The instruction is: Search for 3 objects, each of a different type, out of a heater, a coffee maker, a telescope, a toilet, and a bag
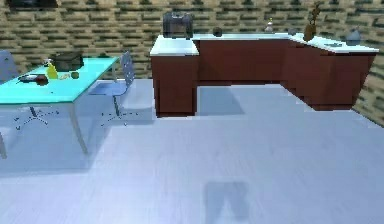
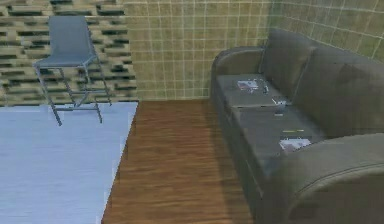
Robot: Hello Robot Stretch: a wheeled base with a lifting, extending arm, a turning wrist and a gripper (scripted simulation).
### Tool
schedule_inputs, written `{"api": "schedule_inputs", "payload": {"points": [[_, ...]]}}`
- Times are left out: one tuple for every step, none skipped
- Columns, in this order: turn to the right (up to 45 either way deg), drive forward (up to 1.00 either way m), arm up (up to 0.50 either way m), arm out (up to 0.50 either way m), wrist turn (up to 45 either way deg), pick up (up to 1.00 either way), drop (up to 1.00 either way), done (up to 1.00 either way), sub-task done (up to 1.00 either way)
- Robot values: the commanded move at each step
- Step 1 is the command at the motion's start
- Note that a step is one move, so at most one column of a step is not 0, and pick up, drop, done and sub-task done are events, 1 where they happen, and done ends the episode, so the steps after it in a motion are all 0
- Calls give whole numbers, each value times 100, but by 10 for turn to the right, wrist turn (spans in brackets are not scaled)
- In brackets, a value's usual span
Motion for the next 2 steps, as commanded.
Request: {"api": "schedule_inputs", "payload": {"points": [[-450,0,0,0,0,0,0,0,0],[-30,0,0,0,0,0,0,0,0]]}}
